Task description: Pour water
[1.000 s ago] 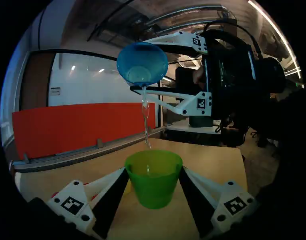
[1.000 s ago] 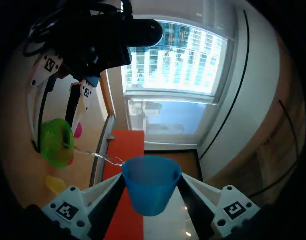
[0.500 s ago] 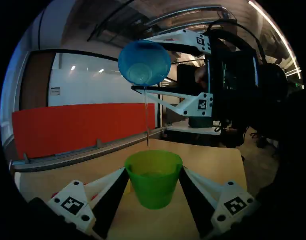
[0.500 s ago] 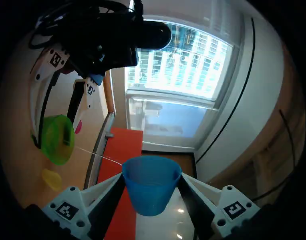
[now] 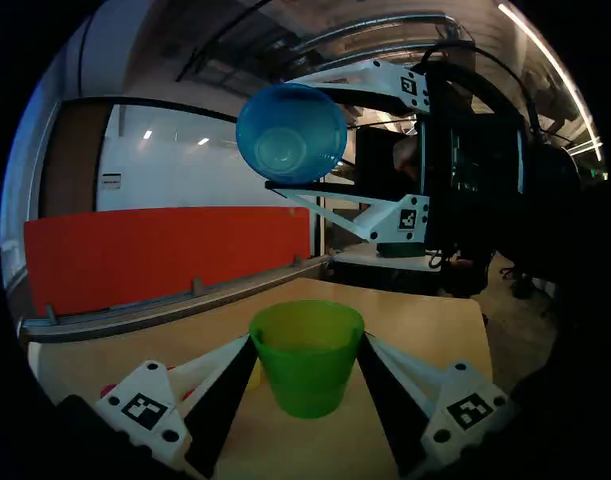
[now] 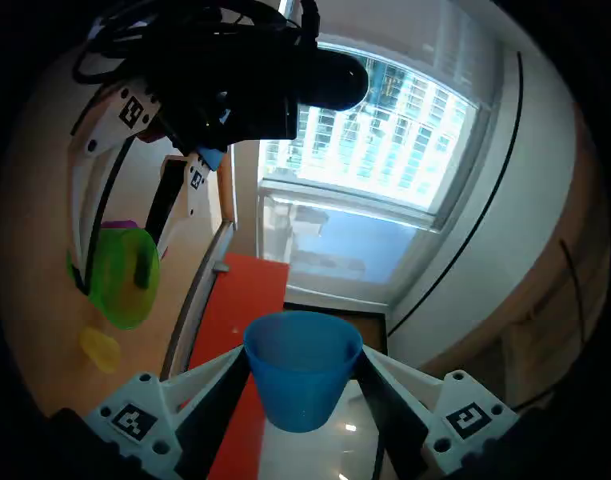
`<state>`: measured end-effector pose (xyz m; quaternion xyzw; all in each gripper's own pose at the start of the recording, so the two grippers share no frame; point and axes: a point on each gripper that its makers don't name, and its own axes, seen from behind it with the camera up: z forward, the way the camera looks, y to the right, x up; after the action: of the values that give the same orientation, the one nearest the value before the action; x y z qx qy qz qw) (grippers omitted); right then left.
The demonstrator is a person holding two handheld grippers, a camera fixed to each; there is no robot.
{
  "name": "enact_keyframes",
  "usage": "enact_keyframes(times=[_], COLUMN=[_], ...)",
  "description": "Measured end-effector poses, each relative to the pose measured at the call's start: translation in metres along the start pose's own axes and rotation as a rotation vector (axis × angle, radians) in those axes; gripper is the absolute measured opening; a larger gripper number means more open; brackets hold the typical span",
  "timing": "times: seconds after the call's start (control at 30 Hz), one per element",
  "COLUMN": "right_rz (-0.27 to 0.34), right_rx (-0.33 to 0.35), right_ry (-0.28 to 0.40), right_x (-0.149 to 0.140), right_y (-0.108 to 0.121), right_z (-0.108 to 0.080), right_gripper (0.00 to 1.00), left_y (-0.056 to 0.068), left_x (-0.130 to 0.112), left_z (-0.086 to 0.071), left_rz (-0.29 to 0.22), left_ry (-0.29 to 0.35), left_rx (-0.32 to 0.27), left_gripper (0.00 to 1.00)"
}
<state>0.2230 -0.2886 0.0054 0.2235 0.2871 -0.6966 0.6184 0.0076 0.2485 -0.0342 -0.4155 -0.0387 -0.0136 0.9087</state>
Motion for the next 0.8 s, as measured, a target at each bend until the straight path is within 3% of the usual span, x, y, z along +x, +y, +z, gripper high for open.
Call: enact_keyframes(times=[0.17, 0.3, 0.8], right_rz=[0.045, 0.124, 0.576], right_rx=[-0.002, -0.005, -0.008], right_ry=[-0.001, -0.005, -0.026], right_x=[-0.006, -0.015, -0.037], right_y=[0.001, 0.002, -0.005], right_z=[-0.001, -0.003, -0.017], right_gripper=[0.89, 0.89, 0.89], left_y=[0.0, 0.001, 0.005], left_x=[0.001, 0.002, 0.003], left_z=[-0.001, -0.001, -0.002], left_rz=[0.001, 0.002, 0.014], left_ry=[0.0, -0.001, -0.005], left_rx=[0.001, 0.001, -0.001], left_gripper=[0.85, 0.85, 0.85])
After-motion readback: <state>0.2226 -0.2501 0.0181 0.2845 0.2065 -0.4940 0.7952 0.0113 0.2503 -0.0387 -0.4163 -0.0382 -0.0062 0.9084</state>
